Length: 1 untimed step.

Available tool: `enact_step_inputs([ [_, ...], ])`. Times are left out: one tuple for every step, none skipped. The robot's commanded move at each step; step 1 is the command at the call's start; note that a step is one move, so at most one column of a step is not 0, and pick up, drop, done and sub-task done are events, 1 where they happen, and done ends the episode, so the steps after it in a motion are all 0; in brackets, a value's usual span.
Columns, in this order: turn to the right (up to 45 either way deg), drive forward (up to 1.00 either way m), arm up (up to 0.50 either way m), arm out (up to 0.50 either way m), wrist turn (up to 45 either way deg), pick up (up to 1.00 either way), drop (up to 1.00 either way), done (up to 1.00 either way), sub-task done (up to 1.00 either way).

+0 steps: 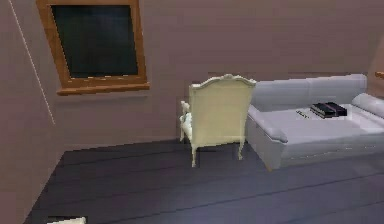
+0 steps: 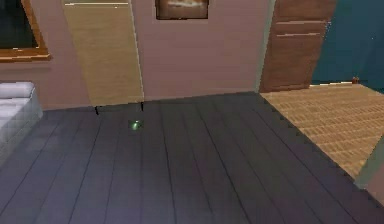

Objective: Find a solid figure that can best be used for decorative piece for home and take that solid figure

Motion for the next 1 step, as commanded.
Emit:
enact_step_inputs([
  [-45.0, 0.00, 0.00, 0.00, 0.0, 0.00, 0.00, 0.00, 0.00],
])
